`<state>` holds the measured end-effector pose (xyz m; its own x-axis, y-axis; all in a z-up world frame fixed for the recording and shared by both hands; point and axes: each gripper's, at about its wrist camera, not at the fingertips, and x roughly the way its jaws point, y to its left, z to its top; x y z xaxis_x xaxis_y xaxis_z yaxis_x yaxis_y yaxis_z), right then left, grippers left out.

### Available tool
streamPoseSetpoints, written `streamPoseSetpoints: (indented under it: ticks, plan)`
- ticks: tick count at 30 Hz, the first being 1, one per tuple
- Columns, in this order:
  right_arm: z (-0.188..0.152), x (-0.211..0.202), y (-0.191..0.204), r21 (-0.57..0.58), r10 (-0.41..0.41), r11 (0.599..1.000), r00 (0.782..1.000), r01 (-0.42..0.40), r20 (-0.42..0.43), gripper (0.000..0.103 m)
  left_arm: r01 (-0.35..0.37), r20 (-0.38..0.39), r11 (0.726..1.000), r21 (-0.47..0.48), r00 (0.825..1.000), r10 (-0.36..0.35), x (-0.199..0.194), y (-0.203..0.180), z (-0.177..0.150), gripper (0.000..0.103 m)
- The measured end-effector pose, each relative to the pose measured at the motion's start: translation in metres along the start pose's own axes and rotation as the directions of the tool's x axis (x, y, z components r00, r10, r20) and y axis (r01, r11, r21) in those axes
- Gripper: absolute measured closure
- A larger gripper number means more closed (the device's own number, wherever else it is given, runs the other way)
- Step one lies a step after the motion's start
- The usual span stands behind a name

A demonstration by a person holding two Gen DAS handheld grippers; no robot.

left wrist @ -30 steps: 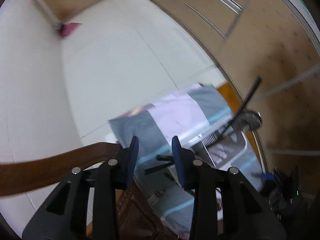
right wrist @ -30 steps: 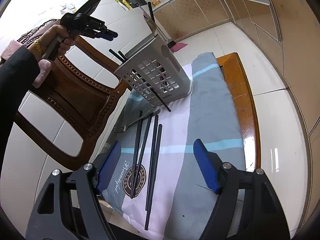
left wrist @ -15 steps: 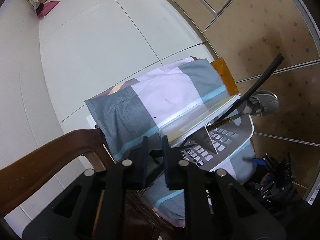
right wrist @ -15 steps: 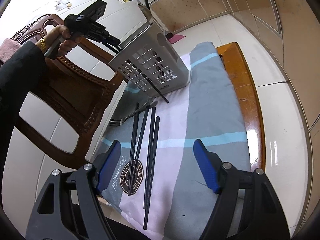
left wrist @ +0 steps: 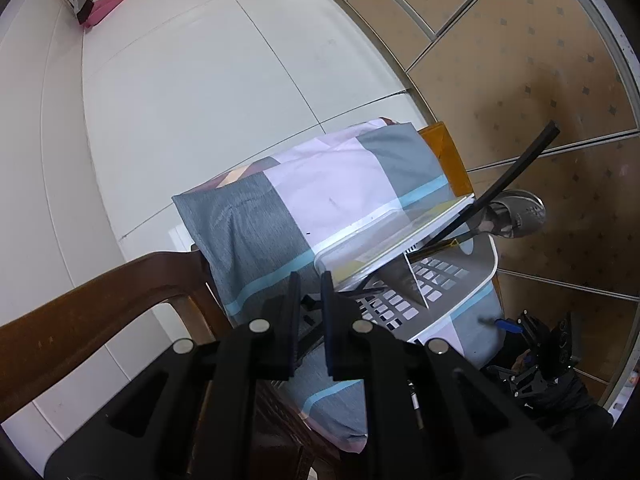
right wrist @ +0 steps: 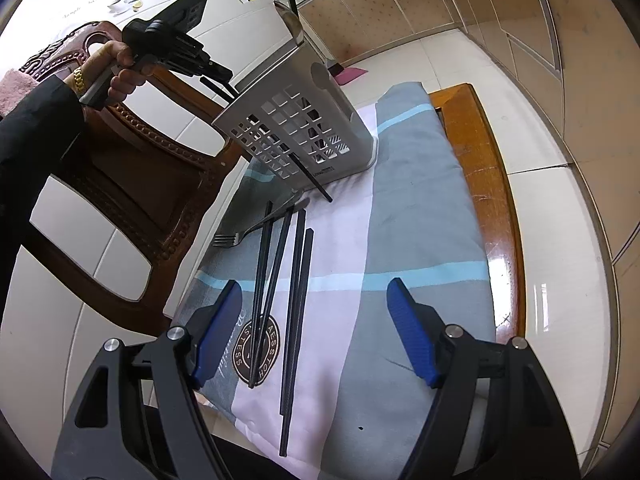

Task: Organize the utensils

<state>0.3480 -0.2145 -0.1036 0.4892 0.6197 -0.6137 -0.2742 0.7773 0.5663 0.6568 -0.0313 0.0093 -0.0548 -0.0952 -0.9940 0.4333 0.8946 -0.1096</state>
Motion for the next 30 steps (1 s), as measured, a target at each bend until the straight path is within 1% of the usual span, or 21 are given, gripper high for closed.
streamPoseSetpoints:
  ticks: [7,8,9,16,18,20,25,26,27,28,29,30]
  plan:
    - [0.000,0.002,0.000,0.000,-0.006,1.000,1.000,0.006,-0.007,0.030,0.010,0.018,1.000,-0.013,1.000,-0.010,-0.003,0.003,-0.001,0.093]
    - [0.000,0.002,0.000,-0.001,-0.005,1.000,1.000,0.005,-0.009,0.030,0.008,0.029,1.000,-0.011,1.000,-0.008,-0.005,0.003,0.000,0.096]
    - [-0.001,0.002,0.000,-0.003,-0.006,1.000,1.000,0.006,-0.009,0.030,-0.001,0.042,1.000,-0.017,0.999,0.001,-0.008,0.004,0.001,0.103]
    - [0.000,0.003,-0.001,0.000,-0.003,1.000,1.000,0.003,-0.007,0.030,-0.055,0.089,0.997,-0.056,0.994,0.060,-0.032,0.012,-0.001,0.103]
    - [-0.001,0.003,0.000,-0.004,-0.002,1.000,1.000,0.001,-0.011,0.030,-0.020,0.076,0.998,-0.060,0.997,0.025,-0.036,0.011,-0.004,0.103]
    - [-0.002,0.002,0.001,-0.008,-0.003,1.000,1.000,0.003,-0.013,0.030,-0.069,0.068,0.997,-0.031,0.995,0.071,-0.033,0.006,-0.006,0.102]
    - [-0.003,0.001,0.000,-0.008,-0.009,1.000,1.000,0.009,-0.014,0.030,-0.027,0.070,0.999,-0.030,0.997,0.029,-0.028,0.004,-0.005,0.100]
    - [-0.003,0.001,-0.001,-0.006,-0.009,1.000,1.000,0.009,-0.016,0.030,-0.030,0.065,0.999,-0.025,0.997,0.031,-0.027,0.002,-0.004,0.096]
    - [-0.003,0.001,-0.001,-0.005,-0.008,1.000,1.000,0.008,-0.016,0.030,-0.023,0.065,1.000,-0.021,0.998,0.024,-0.027,0.001,-0.005,0.080]
    - [-0.003,0.001,-0.001,-0.008,-0.012,1.000,1.000,0.012,-0.016,0.030,-0.022,0.067,1.000,-0.017,0.998,0.023,-0.027,0.000,-0.006,0.067]
    - [-0.003,0.002,0.000,-0.009,-0.011,1.000,1.000,0.011,-0.018,0.030,-0.034,0.081,0.999,-0.007,0.996,0.035,-0.029,-0.001,-0.006,0.046]
    - [-0.003,0.002,0.000,-0.009,-0.010,1.000,1.000,0.010,-0.019,0.030,-0.037,0.089,0.999,-0.006,0.995,0.038,-0.030,-0.001,-0.007,0.045]
